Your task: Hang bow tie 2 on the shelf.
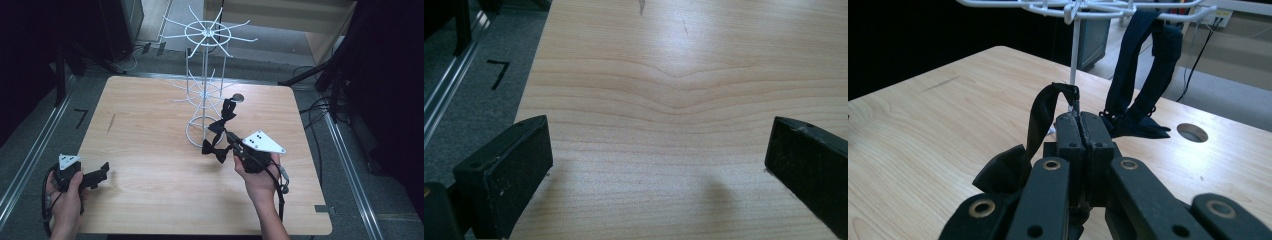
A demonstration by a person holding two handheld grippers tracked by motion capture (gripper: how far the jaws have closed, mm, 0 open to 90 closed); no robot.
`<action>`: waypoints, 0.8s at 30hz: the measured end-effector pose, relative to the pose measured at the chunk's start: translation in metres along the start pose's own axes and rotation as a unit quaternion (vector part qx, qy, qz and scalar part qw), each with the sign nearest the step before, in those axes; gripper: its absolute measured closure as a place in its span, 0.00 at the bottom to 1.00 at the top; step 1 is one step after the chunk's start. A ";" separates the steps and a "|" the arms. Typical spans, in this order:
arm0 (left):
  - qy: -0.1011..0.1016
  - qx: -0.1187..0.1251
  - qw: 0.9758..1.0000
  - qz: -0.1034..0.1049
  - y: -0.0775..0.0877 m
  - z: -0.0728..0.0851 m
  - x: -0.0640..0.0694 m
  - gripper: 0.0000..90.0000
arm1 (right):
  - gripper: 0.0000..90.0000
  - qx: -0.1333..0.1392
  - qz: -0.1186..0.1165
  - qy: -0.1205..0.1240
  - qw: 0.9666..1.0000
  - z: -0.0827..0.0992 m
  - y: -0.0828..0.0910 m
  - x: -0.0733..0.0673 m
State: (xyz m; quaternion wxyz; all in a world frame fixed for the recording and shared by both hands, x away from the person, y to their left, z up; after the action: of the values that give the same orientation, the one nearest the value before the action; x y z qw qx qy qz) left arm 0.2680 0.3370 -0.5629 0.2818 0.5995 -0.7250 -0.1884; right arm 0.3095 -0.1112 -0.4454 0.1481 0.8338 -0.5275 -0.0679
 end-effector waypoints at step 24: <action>0.000 0.000 1.000 -0.001 0.000 0.000 0.000 0.00 | 1.00 0.017 0.003 -0.002 1.000 -0.016 0.013 0.007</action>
State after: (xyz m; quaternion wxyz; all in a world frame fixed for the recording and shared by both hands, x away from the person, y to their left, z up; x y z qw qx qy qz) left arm 0.2681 0.3368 -0.5629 0.2816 0.5999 -0.7247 -0.1886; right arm 0.3052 -0.1198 -0.4263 0.1327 0.8346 -0.5312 -0.0604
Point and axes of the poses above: each handheld gripper's, and its own axes: y roughly backward along the jaws, z roughly out of its underside, x roughly to its right, the point moved 6 cm from there along -y, roughly forward along the jaws, and after that the axes turned 10 degrees about z, right-handed, at the moved point
